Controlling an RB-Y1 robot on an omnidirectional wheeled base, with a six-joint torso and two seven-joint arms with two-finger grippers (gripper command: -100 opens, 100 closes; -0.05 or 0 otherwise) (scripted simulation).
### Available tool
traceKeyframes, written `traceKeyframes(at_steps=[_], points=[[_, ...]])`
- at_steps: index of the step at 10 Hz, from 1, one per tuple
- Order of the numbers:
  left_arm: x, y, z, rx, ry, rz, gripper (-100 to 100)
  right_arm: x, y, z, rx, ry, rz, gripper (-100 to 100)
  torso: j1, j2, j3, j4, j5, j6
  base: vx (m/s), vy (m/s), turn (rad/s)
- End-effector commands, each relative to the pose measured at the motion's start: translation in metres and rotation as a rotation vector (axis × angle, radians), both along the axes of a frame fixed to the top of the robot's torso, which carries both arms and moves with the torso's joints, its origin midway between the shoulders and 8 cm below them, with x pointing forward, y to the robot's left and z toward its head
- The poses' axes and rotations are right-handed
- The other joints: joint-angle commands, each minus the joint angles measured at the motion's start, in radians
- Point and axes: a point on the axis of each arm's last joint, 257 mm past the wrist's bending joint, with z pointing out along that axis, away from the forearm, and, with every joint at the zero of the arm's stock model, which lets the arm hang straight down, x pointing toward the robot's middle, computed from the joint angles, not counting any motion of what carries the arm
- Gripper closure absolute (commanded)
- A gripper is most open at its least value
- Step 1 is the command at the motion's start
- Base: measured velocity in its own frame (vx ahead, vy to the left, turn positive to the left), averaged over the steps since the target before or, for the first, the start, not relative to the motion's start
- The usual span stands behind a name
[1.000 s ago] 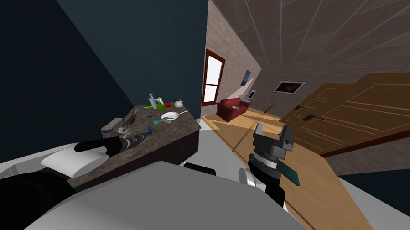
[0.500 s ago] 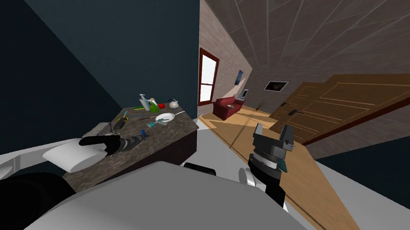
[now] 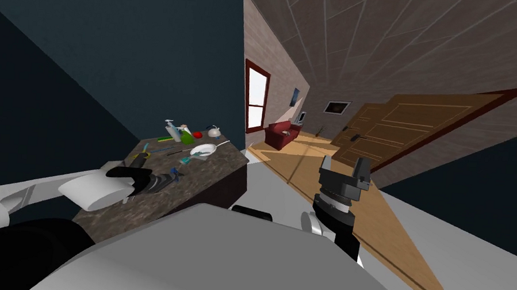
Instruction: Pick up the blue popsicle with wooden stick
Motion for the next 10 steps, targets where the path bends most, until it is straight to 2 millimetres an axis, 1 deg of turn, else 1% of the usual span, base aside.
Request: traceKeyframes(at_steps=[1,2,4,5,10], points=[[-0.003,0.002,0.0,0.005,0.031,0.0,-100,0.0,0.0,0.0,0.0,0.0,0.0,0,0.0,0.0,0.0,0.0,0.0,0.0,-0.005,0.062,-0.094],[-0.009,0.007,-0.002,0.007,0.074,0.006,-100,0.0,0.0,0.0,0.0,0.0,0.0,0,0.0,0.0,0.0,0.0,0.0,-0.001,-0.009,0.047,-0.122],[-0.022,0.014,-0.006,0.009,0.149,0.026,-100,0.0,0.0,0.0,0.0,0.0,0.0,0,-0.001,0.0,0.0,0.0,0.0,0.0,-0.005,0.066,-0.241],[-0.02,0.015,-0.004,0.015,0.152,0.018,-100,0.0,0.0,0.0,0.0,0.0,0.0,0,0.0,-0.001,0.0,0.0,0.0,0.0,-0.005,0.066,-0.044],[-0.038,0.03,-0.002,0.038,0.288,0.038,-100,0.0,0.0,0.0,0.0,0.0,0.0,0,0.001,0.0,0.0,0.0,0.0,-0.001,-0.012,0.066,-0.137]])
